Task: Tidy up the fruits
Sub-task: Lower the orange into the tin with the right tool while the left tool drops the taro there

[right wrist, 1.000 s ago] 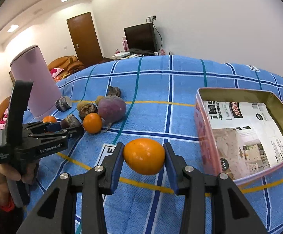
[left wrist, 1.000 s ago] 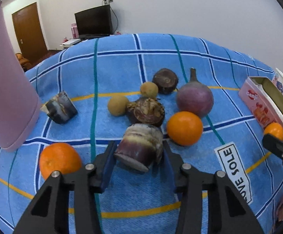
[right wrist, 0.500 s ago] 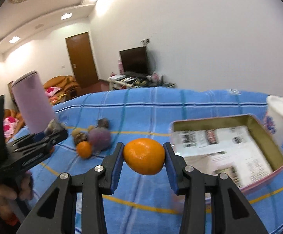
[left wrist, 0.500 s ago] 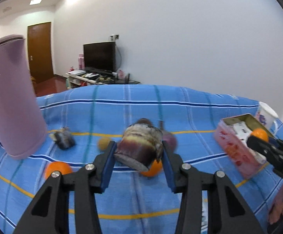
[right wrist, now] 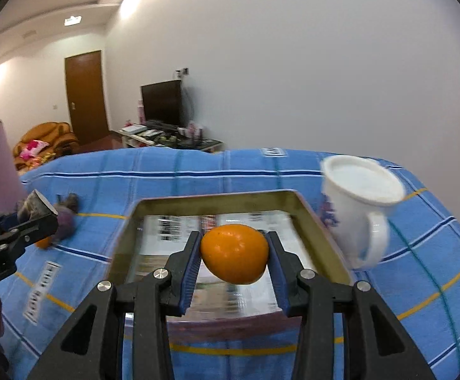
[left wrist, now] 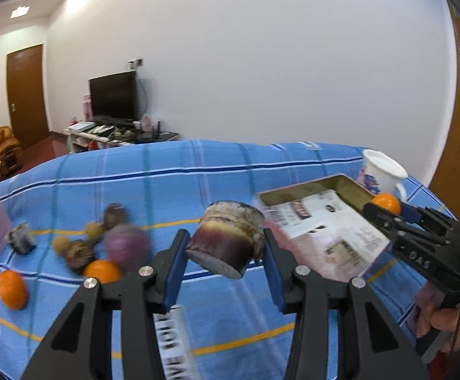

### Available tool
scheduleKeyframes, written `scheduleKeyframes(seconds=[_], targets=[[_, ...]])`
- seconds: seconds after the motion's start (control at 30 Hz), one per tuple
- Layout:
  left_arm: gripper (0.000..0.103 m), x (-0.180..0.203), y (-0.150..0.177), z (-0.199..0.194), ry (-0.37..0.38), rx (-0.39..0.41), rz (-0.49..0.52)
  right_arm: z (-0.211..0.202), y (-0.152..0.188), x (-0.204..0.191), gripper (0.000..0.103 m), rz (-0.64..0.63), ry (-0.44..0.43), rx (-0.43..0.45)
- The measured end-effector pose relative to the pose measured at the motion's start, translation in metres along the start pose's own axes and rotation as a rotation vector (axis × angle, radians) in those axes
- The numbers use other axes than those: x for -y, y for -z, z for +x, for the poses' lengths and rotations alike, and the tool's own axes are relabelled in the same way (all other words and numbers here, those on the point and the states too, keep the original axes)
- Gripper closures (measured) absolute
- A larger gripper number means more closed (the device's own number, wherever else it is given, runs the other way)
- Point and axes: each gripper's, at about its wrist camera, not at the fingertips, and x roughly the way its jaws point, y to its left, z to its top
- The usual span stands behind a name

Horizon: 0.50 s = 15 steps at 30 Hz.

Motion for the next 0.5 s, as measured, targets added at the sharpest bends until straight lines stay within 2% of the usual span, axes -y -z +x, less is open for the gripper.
scheduleKeyframes(seconds=[0.17,0.3,0.5], targets=[[0.056,0.035,-0.007,0.016,0.044,-0.013,0.035,0.006,0.005,0.018,0.060,-0.015,0.016,-0.038],[0.056,0.057,-0.007,0.035,0.068,-0.055,0.036,0.009,0.005,0.029,0.060,-0.003,0.012,-0.052],[0.056,0.077,-0.001,0.056,0.057,-0.102,0.070,0.015,0.008,0.035,0.060,-0.003,0.002,-0.091]])
